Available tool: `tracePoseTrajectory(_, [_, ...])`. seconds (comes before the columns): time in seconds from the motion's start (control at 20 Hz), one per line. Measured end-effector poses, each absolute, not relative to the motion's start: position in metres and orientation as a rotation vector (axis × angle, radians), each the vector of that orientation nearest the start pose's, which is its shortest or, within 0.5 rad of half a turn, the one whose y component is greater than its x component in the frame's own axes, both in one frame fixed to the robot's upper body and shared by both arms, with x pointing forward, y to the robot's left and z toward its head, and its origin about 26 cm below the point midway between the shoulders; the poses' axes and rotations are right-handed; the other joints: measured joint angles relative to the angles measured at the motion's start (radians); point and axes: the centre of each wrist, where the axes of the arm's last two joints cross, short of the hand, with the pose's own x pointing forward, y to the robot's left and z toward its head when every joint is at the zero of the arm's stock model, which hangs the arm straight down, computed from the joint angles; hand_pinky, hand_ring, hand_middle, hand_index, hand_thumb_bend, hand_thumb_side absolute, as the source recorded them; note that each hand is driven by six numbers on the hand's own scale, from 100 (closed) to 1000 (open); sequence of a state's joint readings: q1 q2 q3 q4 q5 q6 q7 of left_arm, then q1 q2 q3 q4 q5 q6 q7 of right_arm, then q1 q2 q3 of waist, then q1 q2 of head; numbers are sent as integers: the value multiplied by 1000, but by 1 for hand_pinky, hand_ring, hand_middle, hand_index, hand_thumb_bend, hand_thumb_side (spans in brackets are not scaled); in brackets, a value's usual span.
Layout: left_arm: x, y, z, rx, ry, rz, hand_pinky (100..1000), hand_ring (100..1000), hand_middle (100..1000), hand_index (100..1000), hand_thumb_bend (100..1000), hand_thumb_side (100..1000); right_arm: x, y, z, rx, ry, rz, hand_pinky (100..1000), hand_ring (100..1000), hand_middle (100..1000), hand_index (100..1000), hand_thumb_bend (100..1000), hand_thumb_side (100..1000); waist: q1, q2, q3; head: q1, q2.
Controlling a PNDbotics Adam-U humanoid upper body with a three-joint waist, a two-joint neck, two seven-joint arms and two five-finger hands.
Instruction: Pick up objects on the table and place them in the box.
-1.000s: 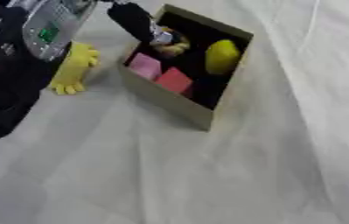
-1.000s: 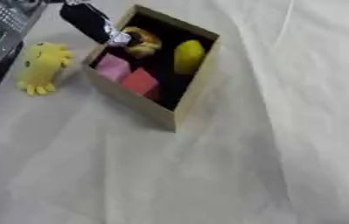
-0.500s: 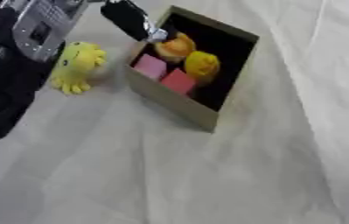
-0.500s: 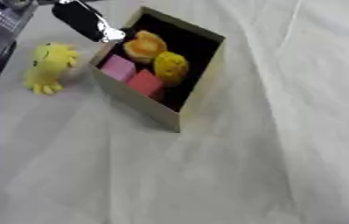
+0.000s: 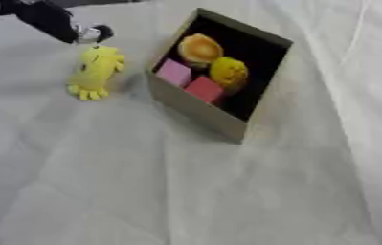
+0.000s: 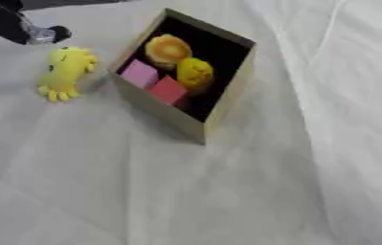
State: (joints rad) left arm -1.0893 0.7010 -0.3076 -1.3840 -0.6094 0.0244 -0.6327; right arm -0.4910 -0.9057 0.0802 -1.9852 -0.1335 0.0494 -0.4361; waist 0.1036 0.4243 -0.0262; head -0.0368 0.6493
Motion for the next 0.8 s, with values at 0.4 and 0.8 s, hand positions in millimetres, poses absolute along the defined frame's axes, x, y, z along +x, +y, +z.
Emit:
tracePoseTrajectory(0.4, [428, 263, 349, 985, -1403, -1603, 894, 879, 860, 908, 434, 432, 297, -299, 306, -663, -2441, 400, 801, 828, 843, 819, 100, 677, -7, 2, -17, 13, -6])
tracePoseTrajectory(0.8, [446, 275, 331, 982, -1300, -1562, 896, 881, 863, 915, 440, 435, 296, -300, 307, -666, -2449, 391, 801, 828, 842, 817, 100, 678, -7, 22, -24, 26, -14])
